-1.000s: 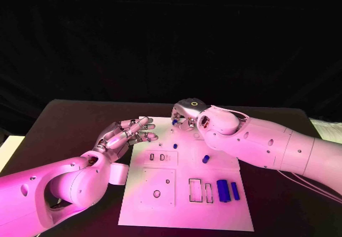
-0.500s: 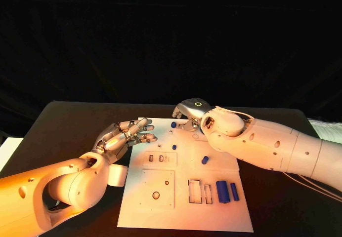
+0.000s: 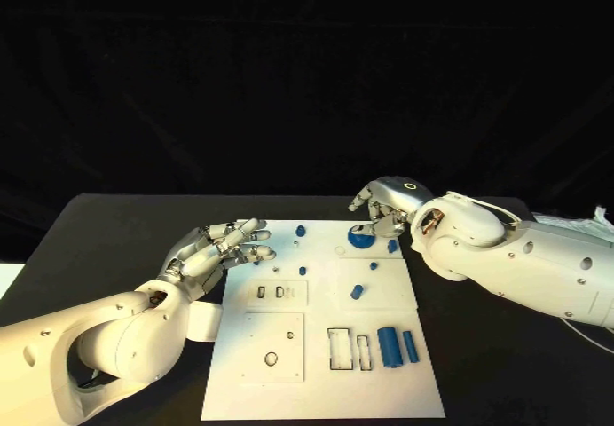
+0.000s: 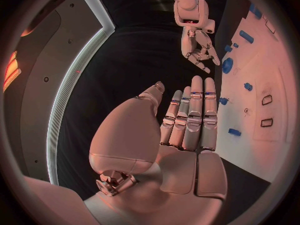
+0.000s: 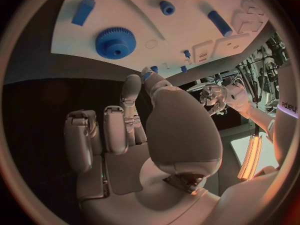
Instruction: Assemble the parts on the task board
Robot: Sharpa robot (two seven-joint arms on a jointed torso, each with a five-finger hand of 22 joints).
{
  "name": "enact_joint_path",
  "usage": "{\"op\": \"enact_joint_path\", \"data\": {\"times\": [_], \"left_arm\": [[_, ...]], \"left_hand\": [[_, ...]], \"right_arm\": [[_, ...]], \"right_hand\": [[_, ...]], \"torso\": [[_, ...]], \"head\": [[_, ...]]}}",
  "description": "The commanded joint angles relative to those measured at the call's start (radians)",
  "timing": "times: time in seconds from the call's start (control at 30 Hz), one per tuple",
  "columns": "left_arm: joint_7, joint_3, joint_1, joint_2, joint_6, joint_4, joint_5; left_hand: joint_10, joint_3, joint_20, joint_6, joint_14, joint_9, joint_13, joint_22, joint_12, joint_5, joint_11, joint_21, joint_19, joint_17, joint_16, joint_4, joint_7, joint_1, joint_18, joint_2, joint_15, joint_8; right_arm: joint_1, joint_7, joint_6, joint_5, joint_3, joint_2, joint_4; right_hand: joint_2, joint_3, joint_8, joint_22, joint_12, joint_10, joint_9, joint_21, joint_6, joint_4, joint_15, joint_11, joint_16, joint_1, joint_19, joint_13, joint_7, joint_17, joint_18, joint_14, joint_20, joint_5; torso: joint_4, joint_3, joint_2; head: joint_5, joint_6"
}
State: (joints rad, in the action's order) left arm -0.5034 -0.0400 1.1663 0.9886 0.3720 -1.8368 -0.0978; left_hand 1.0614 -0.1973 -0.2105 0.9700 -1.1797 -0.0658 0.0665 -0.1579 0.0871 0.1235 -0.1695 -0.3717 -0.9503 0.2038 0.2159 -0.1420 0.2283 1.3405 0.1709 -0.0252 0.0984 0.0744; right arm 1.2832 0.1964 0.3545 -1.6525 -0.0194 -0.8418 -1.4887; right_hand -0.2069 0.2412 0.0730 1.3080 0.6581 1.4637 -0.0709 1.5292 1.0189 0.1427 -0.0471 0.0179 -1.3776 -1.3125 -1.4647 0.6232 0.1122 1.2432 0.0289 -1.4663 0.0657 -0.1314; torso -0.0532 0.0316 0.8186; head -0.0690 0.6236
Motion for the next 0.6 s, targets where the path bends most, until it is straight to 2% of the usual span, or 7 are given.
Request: {"op": "enact_joint_path", "data": {"times": [0.03, 0.17, 0.27, 0.47, 0.6], "left_arm": [[-0.003, 0.001, 0.001, -0.003, -0.018, 0.000, 0.000], [-0.003, 0.001, 0.001, -0.003, -0.016, 0.001, 0.000], [-0.002, 0.001, 0.001, -0.003, -0.019, 0.002, -0.001], [-0.002, 0.000, 0.001, -0.005, -0.025, 0.003, -0.001], [-0.002, 0.000, 0.001, -0.007, -0.026, 0.004, -0.001]], "left_hand": [[-0.007, 0.001, -0.002, -0.002, 0.002, 0.000, -0.001, 0.001, -0.006, 0.001, 0.003, 0.004, 0.006, 0.001, -0.005, 0.006, 0.001, 0.003, 0.011, 0.006, 0.006, -0.002], [-0.006, 0.000, -0.002, -0.002, 0.002, 0.000, -0.001, 0.001, -0.006, 0.001, 0.003, 0.004, 0.006, 0.002, -0.005, 0.007, 0.001, 0.004, 0.011, 0.007, 0.006, -0.002], [-0.006, 0.000, -0.002, -0.002, 0.002, 0.000, -0.001, 0.001, -0.006, 0.001, 0.003, 0.004, 0.006, 0.002, -0.005, 0.007, 0.000, 0.004, 0.011, 0.007, 0.006, -0.002], [-0.005, -0.003, -0.002, 0.000, 0.001, 0.000, -0.001, 0.002, -0.006, 0.002, 0.004, 0.003, 0.006, 0.003, -0.006, 0.009, 0.000, 0.007, 0.011, 0.010, 0.005, -0.002], [-0.005, -0.004, -0.002, 0.000, 0.001, 0.000, 0.000, 0.002, -0.006, 0.002, 0.004, 0.003, 0.006, 0.004, -0.006, 0.011, 0.000, 0.009, 0.012, 0.011, 0.005, -0.003]], "right_arm": [[0.001, 0.044, -0.060, 0.098, 0.000, -0.017, -0.004], [0.001, 0.056, -0.096, 0.105, 0.000, -0.028, 0.008], [0.001, 0.065, -0.126, 0.106, 0.000, -0.028, 0.019], [-0.003, 0.070, -0.162, 0.097, 0.000, -0.007, 0.047], [-0.005, 0.069, -0.179, 0.095, 0.000, 0.014, 0.073]], "right_hand": [[0.024, -0.091, 0.008, 0.181, 0.171, -0.050, -0.003, 0.007, -0.024, 0.045, 0.010, 0.013, -0.048, -0.011, -0.051, 0.219, 0.010, 0.073, -0.009, -0.061, 0.004, -0.006], [0.028, -0.154, 0.010, 0.206, 0.457, -0.019, -0.002, 0.018, -0.045, 0.107, 0.019, 0.026, -0.126, -0.023, -0.067, 0.523, 0.021, 0.205, -0.015, -0.082, 0.016, -0.005], [0.032, -0.177, 0.017, 0.227, 0.599, 0.001, -0.002, 0.027, -0.052, 0.143, 0.024, 0.033, -0.136, -0.045, -0.081, 0.672, 0.028, 0.222, -0.020, -0.083, 0.023, -0.011], [0.048, -0.180, 0.031, 0.254, 0.735, 0.040, -0.004, 0.038, -0.048, 0.144, 0.029, 0.035, -0.155, -0.042, -0.100, 0.800, 0.028, 0.255, -0.027, -0.090, 0.026, -0.029], [0.057, -0.177, 0.038, 0.262, 0.763, 0.050, -0.005, 0.041, -0.042, 0.142, 0.029, 0.035, -0.168, -0.043, -0.105, 0.826, 0.027, 0.280, -0.029, -0.095, 0.026, -0.031]], "torso": [[0.0111, -0.0041, -0.004], [0.0118, -0.0052, -0.002], [0.0106, -0.0047, -0.003], [0.0106, -0.0059, -0.002], [0.0090, -0.0036, -0.002]], "head": [[-0.002, 0.000], [-0.003, 0.002], [-0.005, 0.002], [-0.003, 0.003], [-0.010, 0.007]]}}
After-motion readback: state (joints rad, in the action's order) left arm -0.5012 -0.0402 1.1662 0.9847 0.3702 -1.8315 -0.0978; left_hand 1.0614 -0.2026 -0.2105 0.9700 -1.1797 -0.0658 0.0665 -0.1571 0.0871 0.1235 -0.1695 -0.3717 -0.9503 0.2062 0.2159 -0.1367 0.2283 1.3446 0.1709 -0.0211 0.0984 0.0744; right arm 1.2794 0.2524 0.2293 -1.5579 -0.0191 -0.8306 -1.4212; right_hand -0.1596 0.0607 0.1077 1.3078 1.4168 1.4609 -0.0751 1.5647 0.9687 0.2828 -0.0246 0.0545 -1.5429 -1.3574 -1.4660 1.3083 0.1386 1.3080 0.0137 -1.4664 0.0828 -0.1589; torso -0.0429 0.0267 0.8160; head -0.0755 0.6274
